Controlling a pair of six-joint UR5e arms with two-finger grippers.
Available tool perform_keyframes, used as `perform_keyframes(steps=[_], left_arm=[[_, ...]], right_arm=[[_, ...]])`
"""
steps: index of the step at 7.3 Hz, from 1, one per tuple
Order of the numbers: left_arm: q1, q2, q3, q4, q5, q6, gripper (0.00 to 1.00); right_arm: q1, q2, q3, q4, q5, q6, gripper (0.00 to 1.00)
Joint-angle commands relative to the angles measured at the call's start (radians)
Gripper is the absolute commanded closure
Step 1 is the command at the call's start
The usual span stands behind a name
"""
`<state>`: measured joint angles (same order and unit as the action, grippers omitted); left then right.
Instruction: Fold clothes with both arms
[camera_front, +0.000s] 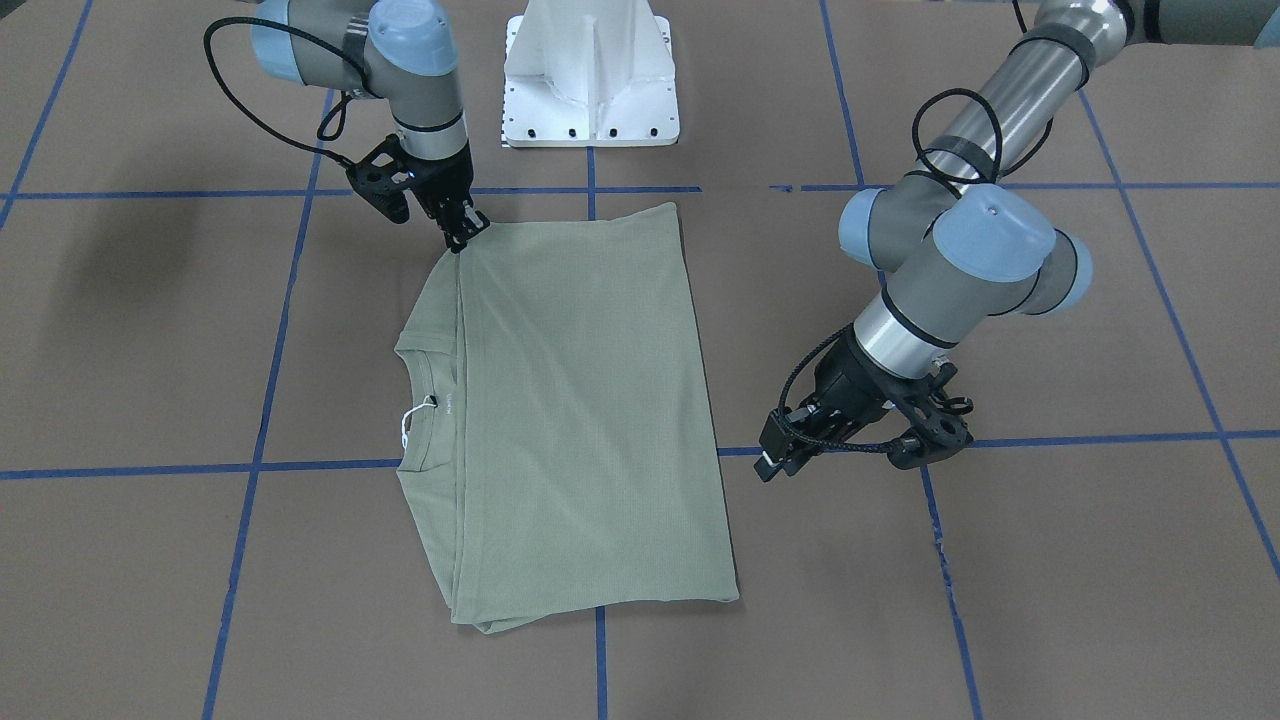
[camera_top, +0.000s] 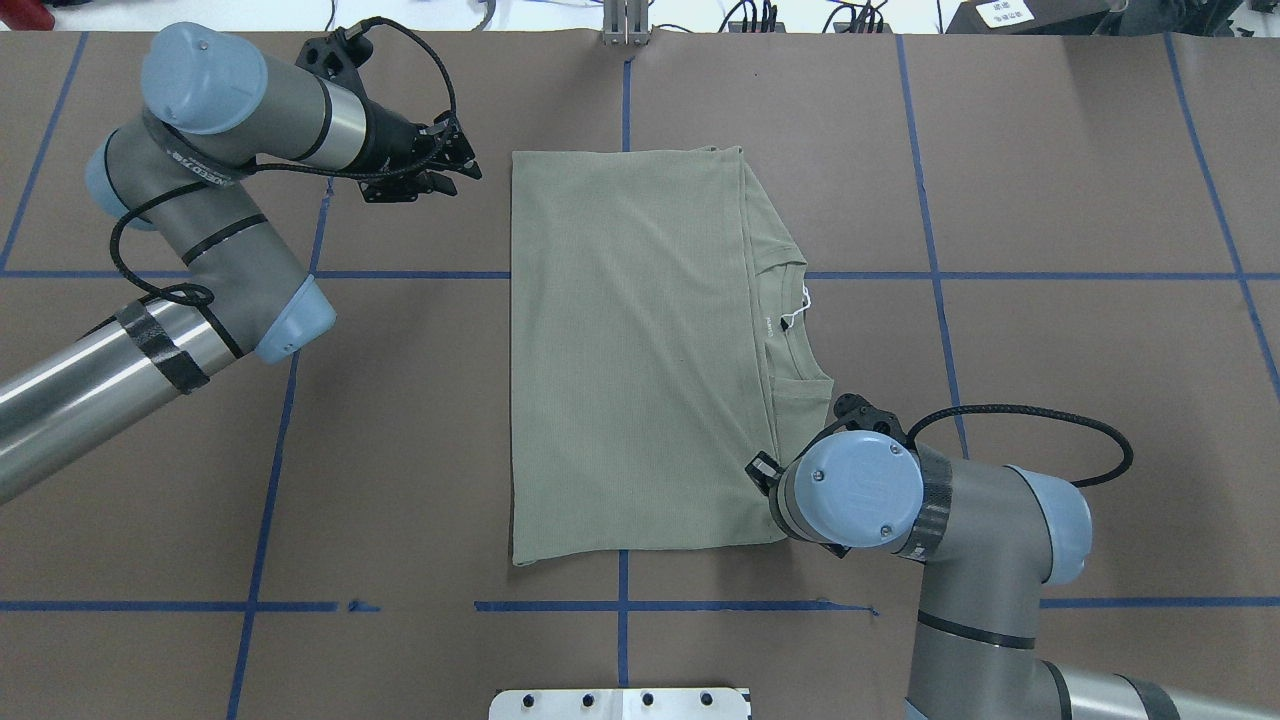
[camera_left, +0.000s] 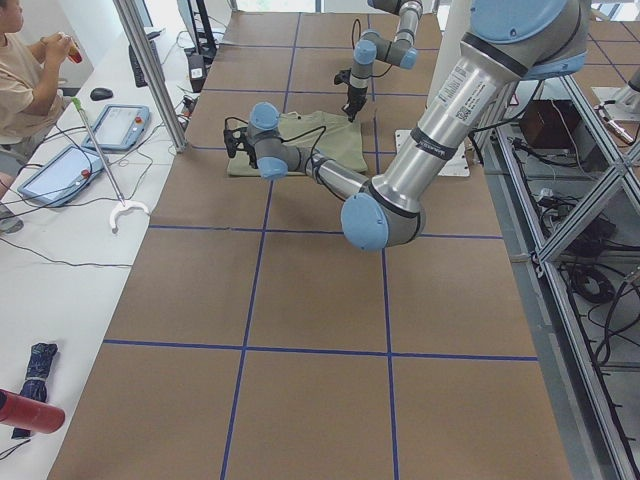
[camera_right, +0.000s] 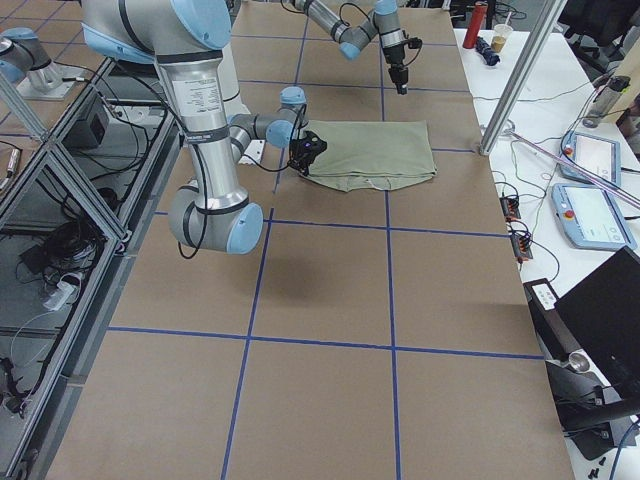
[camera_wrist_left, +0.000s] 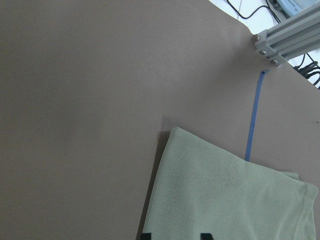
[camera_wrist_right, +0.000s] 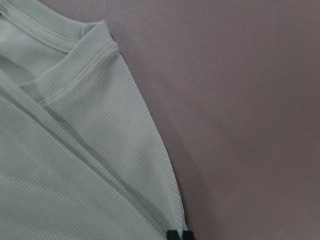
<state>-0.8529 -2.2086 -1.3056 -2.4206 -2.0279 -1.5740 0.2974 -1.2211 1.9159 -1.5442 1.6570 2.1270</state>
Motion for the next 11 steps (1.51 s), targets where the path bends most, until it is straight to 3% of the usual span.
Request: perform_keyframes(steps=[1,4,6,7,9,11], left_arm=[[0.002,0.0,-0.006,0.005,-0.003,-0.012,0.56],[0.127,0.083,-0.224,0.053,0.011,-0.237,0.56],[0.292,0.22,-0.52,0.217,0.107,-0.286,0.56],[0.392,0.274,-0.602,0.291,0.179,-0.308,0.54],[0.579,0.306,-0.591,0.311,0.329,-0.371,0.54],[0.589,0.306,-0.529,0.322,0.337,-0.371,0.53]], right_arm=[[-0.003,-0.005,0.037,-0.001,0.004,-0.016,1.0],[-0.001,-0.002,0.058,-0.004,0.017,-0.031,1.0],[-0.001,-0.002,0.069,-0.01,0.018,-0.061,1.0],[-0.001,0.0,0.072,-0.011,0.02,-0.061,1.0],[-0.001,-0.003,0.071,-0.011,0.02,-0.061,1.0],[0.0,-0.002,0.071,-0.011,0.017,-0.061,1.0]])
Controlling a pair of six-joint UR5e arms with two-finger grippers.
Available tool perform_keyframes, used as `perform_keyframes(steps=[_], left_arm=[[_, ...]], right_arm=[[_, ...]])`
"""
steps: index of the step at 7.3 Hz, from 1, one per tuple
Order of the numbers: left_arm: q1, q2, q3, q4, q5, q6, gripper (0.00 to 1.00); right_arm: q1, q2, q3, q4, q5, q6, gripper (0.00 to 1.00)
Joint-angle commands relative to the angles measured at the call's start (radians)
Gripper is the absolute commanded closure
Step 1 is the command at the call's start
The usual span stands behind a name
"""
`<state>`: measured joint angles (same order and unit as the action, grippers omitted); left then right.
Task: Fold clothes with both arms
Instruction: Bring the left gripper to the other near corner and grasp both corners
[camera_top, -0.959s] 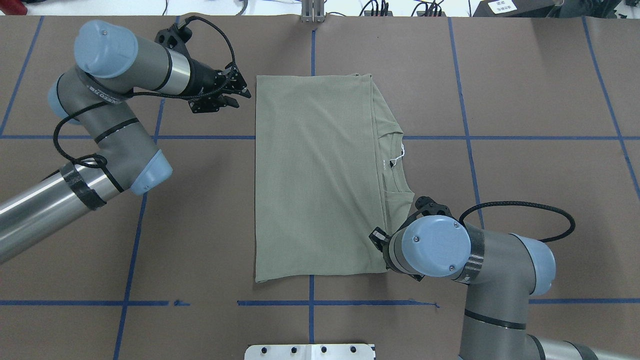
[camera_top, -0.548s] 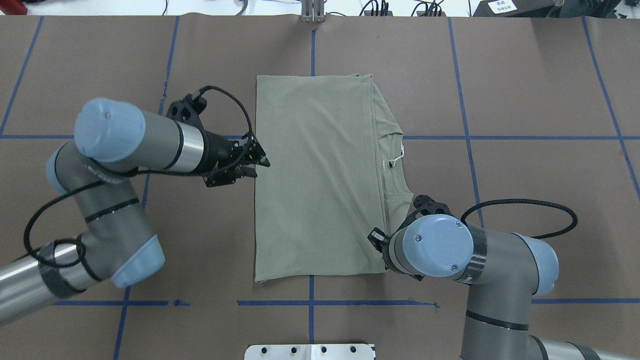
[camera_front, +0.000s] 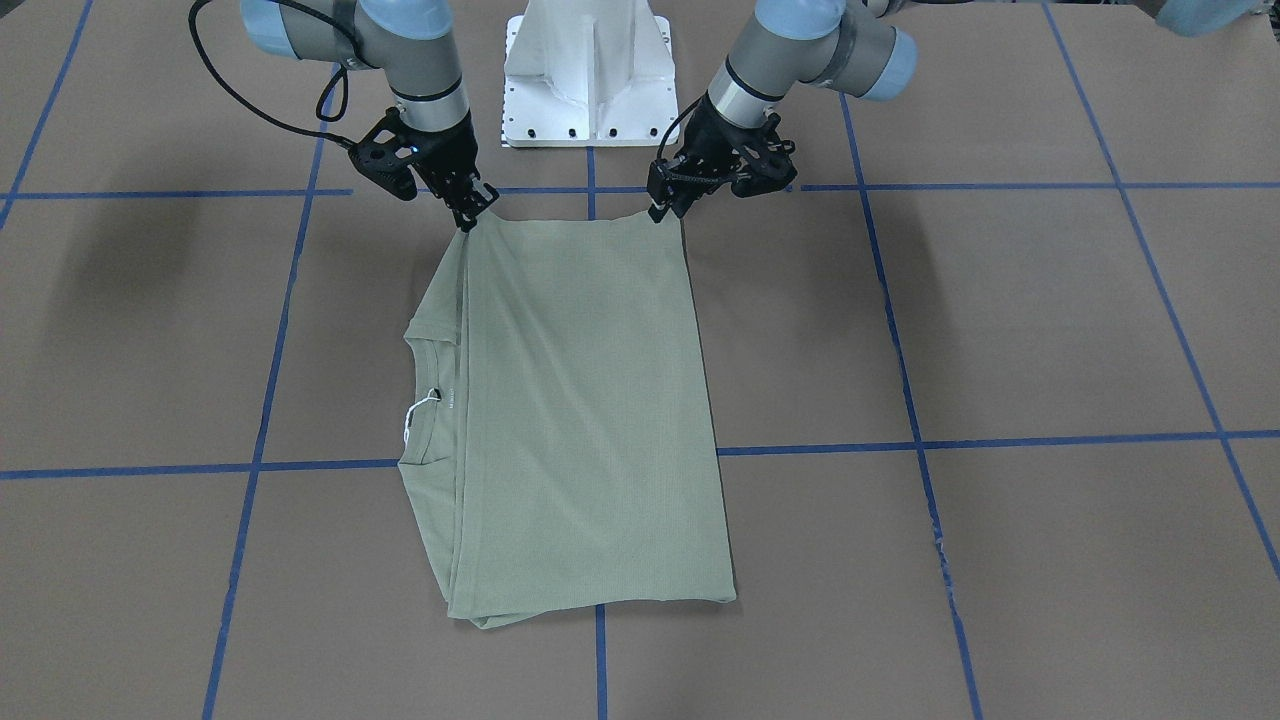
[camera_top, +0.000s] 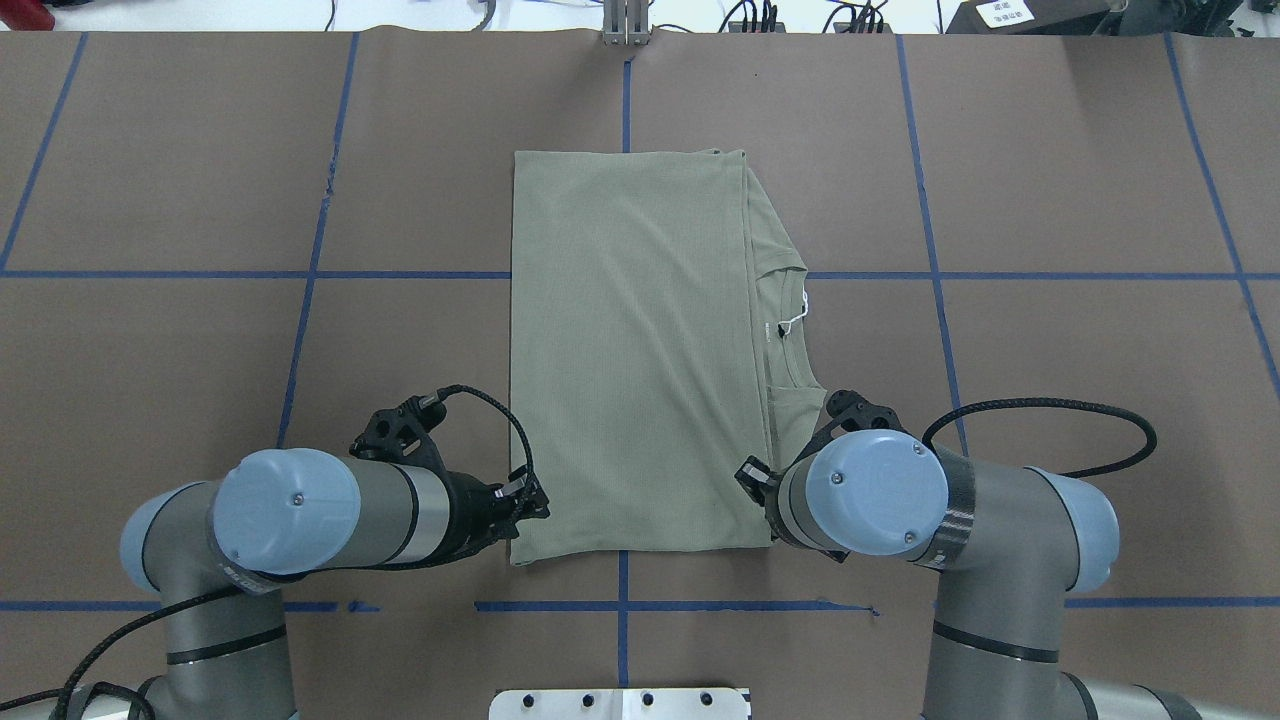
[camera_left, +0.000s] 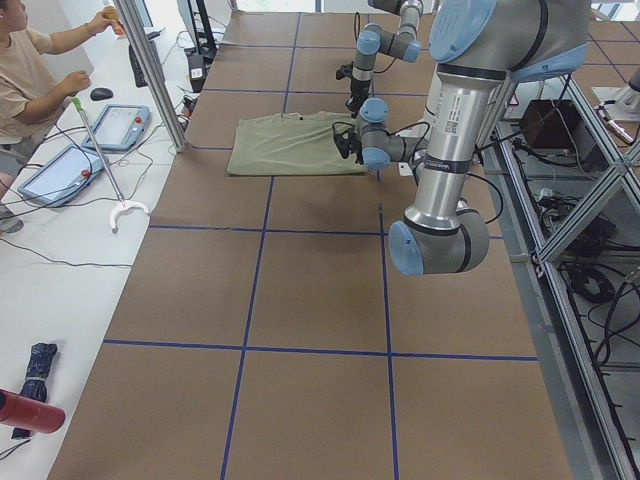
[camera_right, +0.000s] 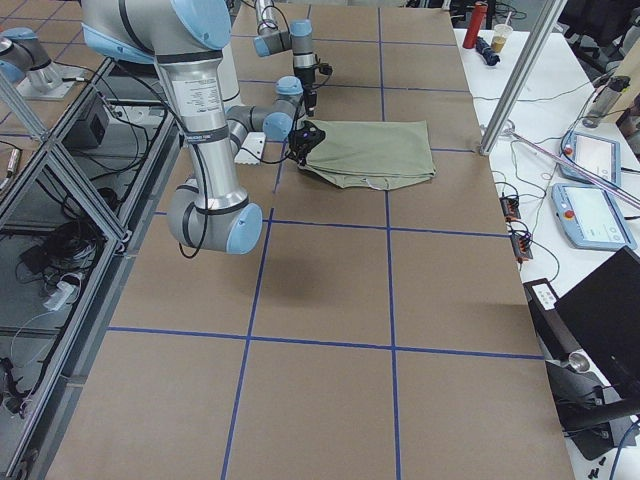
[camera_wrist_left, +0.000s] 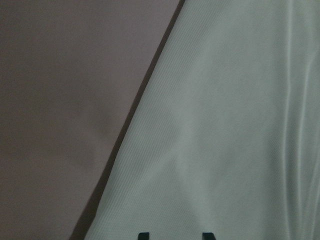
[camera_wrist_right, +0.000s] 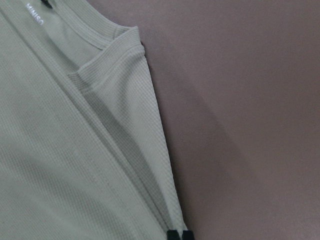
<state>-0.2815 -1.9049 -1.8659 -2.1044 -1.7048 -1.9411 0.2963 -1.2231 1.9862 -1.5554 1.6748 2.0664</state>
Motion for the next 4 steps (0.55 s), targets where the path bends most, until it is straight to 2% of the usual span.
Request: perform_keyframes(steps=[1,4], left_arm=[[0.018,0.004,0.025,0.007,0.013,-0.004,0.5],[0.024,0.003,0.031,0.044,0.013,-0.004,0.5]], right_arm=[[0.001,0.001,0.0,0.0,-0.003,0.0,1.0],[0.004,0.001,0.002,0.0,-0.004,0.0,1.0]])
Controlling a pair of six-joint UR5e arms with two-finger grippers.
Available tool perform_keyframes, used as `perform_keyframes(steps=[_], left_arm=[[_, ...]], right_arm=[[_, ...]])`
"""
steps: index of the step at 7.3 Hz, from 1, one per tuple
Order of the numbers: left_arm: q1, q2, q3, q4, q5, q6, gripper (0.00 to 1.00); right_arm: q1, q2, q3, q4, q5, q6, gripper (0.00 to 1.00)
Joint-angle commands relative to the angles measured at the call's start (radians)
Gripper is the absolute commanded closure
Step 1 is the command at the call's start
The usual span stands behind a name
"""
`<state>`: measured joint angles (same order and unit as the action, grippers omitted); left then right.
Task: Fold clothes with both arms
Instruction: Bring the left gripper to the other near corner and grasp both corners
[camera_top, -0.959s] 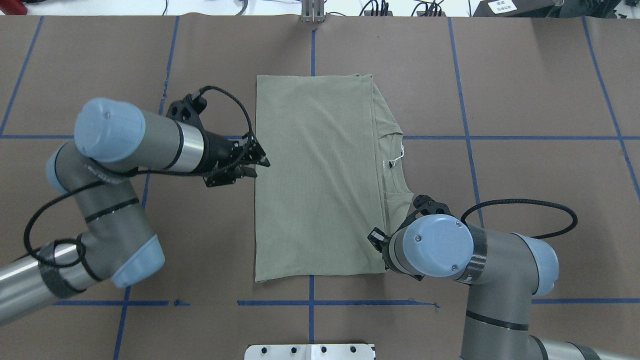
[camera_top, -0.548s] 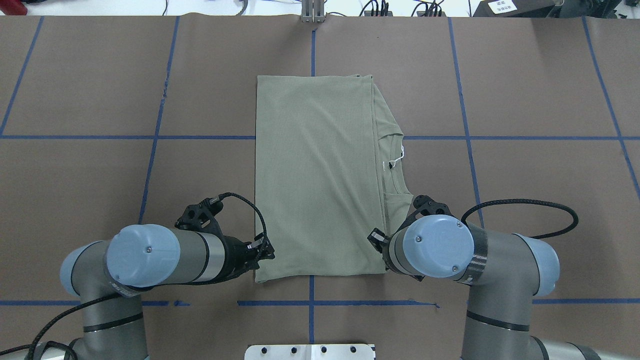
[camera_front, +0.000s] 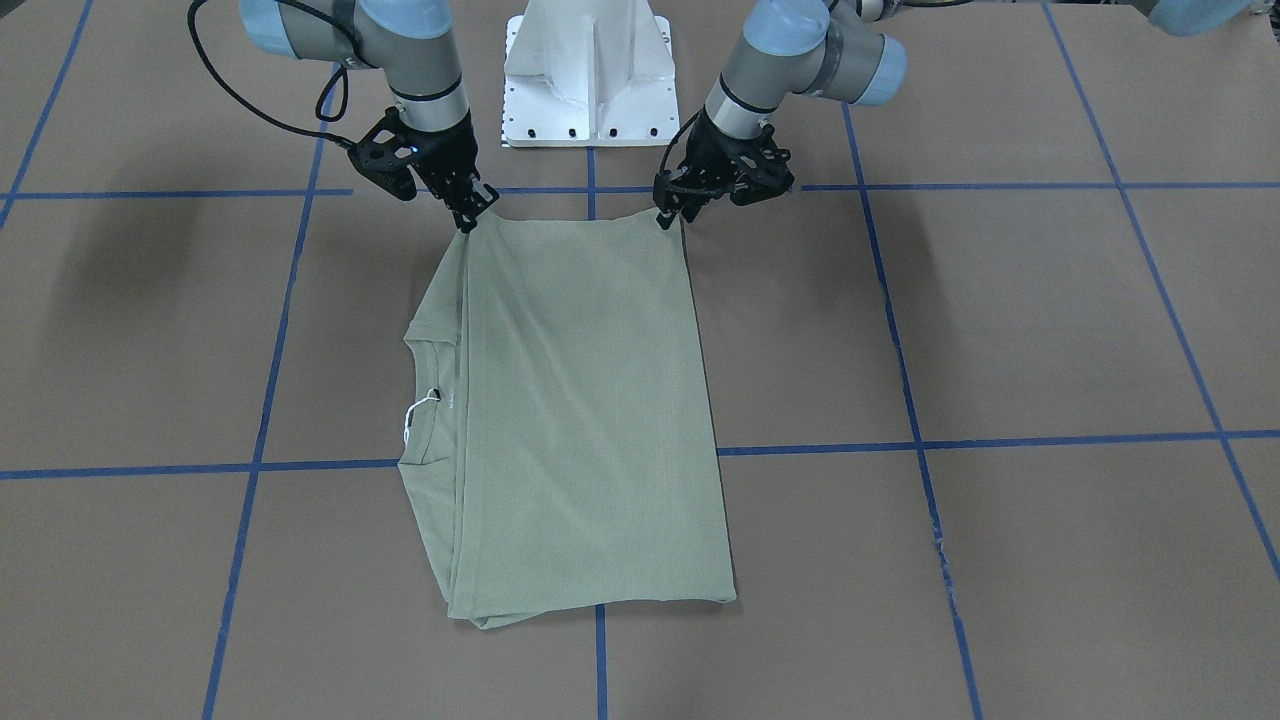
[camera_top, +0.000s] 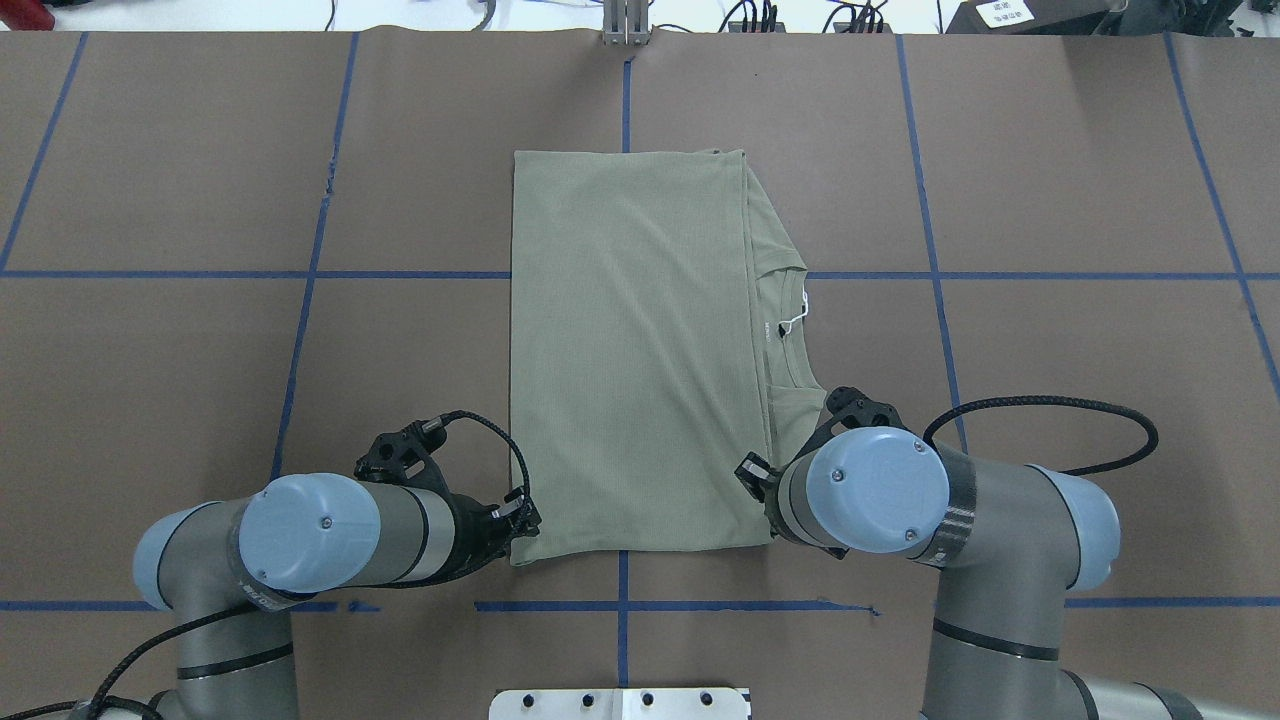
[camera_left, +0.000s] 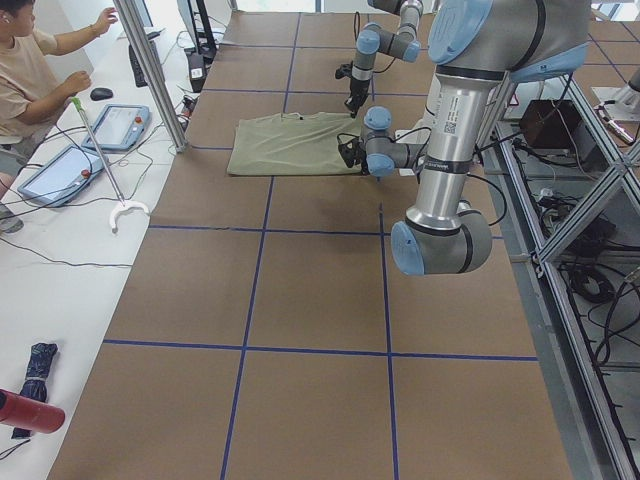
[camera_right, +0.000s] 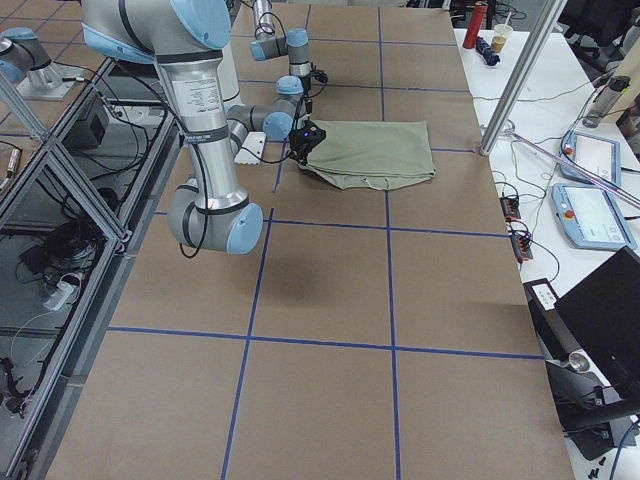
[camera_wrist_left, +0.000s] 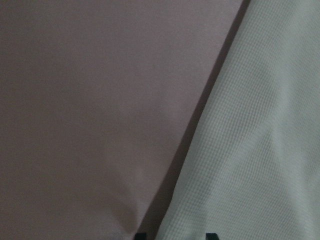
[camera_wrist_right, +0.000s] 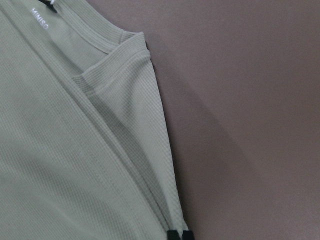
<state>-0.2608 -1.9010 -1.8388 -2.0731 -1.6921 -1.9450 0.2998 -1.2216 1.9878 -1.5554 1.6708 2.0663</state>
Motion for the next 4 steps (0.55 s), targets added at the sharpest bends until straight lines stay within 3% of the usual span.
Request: perform_keyframes(steps=[1,2,3,4], left_arm=[[0.005,-0.009,-0.002,0.013,0.0,0.0,0.55],[0.006,-0.012,0.0,0.013,-0.001,-0.002,0.89],[0.006,-0.012,-0.003,0.013,-0.004,0.0,1.0],[0.006,-0.009,-0.005,0.013,-0.004,0.003,1.0]], right_arm=[[0.001,0.001,0.0,0.0,0.0,0.002,1.0],[0.002,-0.001,0.0,0.0,-0.002,0.002,1.0],[0.002,-0.001,0.0,0.0,-0.002,0.002,1.0],[0.001,-0.001,-0.001,0.0,-0.002,0.002,1.0]])
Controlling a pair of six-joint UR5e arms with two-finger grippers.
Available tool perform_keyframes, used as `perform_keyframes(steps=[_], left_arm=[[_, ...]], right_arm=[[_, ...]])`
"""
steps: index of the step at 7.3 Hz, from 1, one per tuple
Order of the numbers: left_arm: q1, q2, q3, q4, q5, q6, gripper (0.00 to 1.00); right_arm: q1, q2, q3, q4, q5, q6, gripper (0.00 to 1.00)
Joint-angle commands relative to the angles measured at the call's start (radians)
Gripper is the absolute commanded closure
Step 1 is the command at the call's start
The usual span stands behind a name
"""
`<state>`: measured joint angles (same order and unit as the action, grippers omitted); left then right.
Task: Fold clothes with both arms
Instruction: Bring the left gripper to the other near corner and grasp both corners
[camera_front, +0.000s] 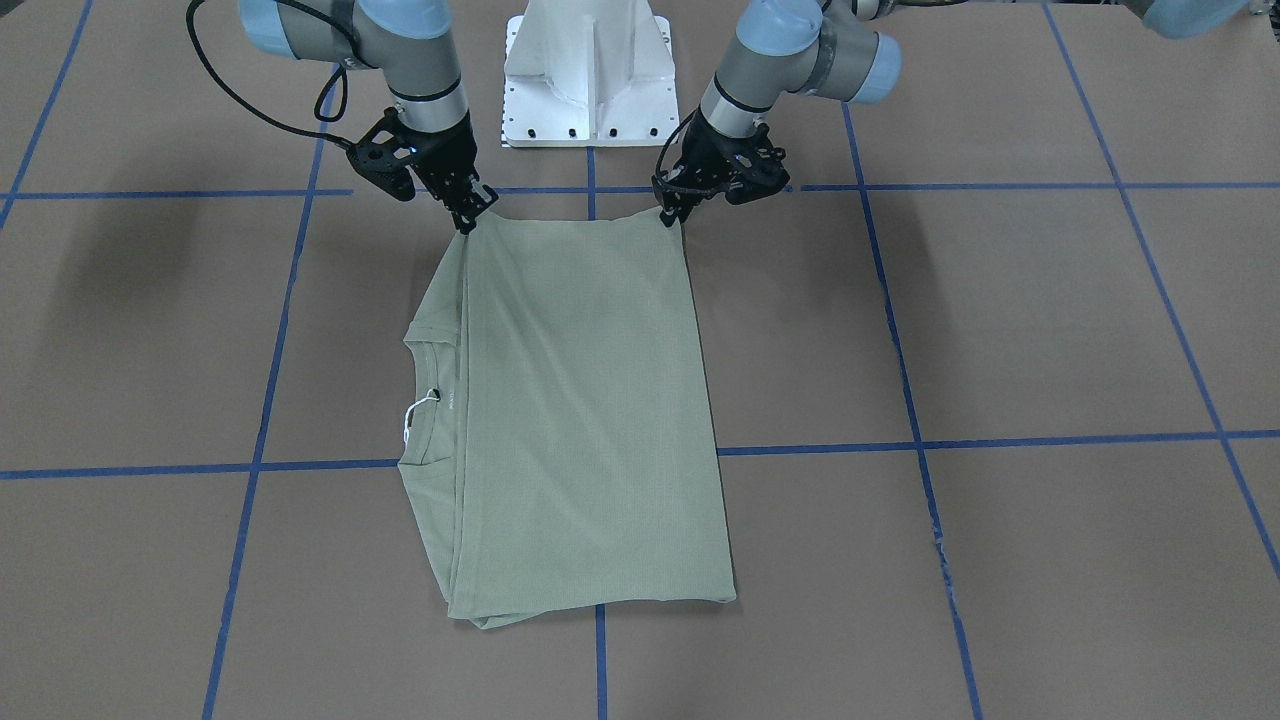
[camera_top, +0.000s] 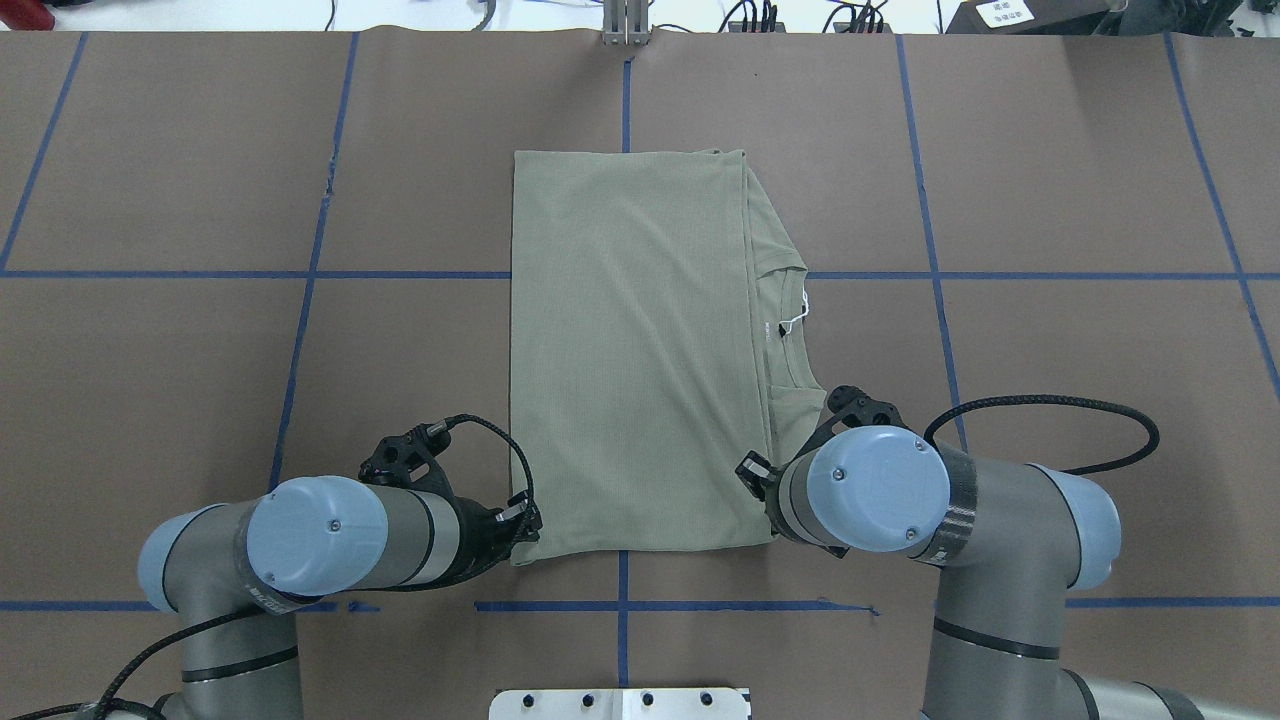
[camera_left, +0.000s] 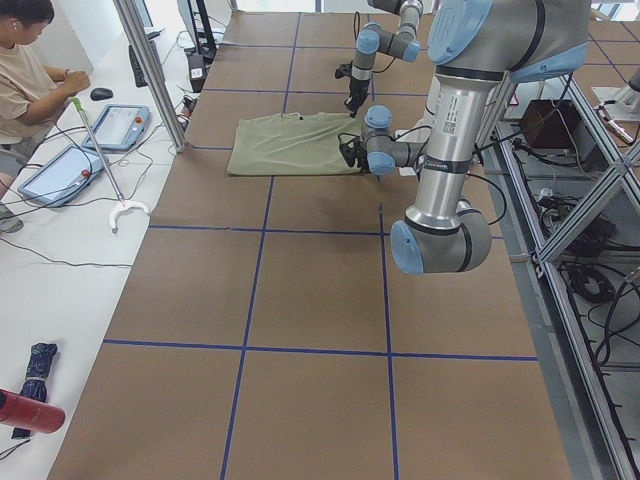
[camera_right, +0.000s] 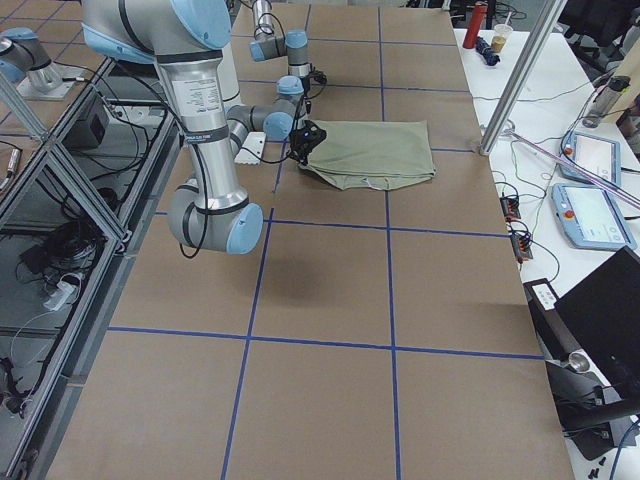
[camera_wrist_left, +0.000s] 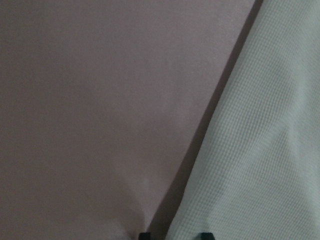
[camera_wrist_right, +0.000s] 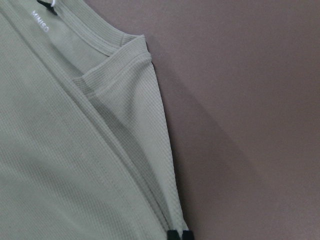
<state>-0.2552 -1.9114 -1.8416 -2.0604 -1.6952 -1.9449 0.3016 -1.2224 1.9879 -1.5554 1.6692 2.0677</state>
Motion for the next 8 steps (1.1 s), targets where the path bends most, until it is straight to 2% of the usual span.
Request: perform_keyframes(steps=[1,2,3,4,6,7,8], left_arm=[[0.001,0.006,-0.008,0.002,-0.003,0.009,1.0],[-0.002,0.017,-0.045,0.002,-0.004,0.012,1.0],[-0.001,0.067,-0.127,0.002,-0.004,0.012,1.0],[0.001,0.105,-0.193,0.002,-0.006,0.011,1.0],[0.002,0.117,-0.25,0.009,-0.01,-0.003,1.0],[0.011,0.13,-0.313,0.031,-0.033,-0.014,1.0],[0.01,0.121,-0.377,0.067,-0.081,-0.014,1.0]], right_arm=[[-0.001,0.0,-0.001,0.0,-0.002,0.002,1.0],[-0.001,0.0,0.006,0.0,0.0,0.008,1.0],[-0.001,-0.002,0.029,0.0,0.003,0.011,1.0],[-0.013,-0.008,0.079,-0.002,0.007,0.021,1.0],[-0.065,-0.081,0.188,-0.002,0.009,0.031,1.0],[-0.07,-0.119,0.259,-0.002,0.018,0.035,1.0],[-0.056,-0.121,0.285,-0.003,0.023,0.04,1.0]])
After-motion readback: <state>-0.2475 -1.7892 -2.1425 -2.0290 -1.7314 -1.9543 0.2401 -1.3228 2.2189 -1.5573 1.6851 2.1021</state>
